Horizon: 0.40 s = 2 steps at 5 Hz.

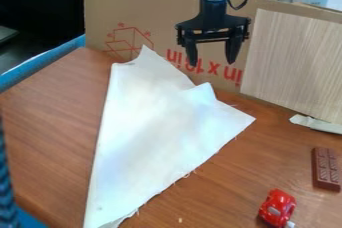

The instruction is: Unfold the cloth from top right to top left

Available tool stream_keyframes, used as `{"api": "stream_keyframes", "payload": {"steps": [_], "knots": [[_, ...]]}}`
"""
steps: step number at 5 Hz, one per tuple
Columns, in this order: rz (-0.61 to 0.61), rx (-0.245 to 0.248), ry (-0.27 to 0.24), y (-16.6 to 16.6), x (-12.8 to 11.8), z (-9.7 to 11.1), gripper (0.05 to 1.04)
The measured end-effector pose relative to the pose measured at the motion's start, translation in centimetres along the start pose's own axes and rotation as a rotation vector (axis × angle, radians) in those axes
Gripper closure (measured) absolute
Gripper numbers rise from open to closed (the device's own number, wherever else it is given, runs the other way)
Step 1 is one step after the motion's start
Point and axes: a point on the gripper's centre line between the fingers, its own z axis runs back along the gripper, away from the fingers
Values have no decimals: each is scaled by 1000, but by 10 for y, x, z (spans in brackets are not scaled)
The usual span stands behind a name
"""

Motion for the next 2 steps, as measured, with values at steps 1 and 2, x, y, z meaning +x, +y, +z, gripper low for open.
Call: {"api": "stream_keyframes", "payload": {"steps": [1,2], "knots": [[-4,22,35,2,-7,-16,83],[-37,31,68,3,-12,-18,83]]}}
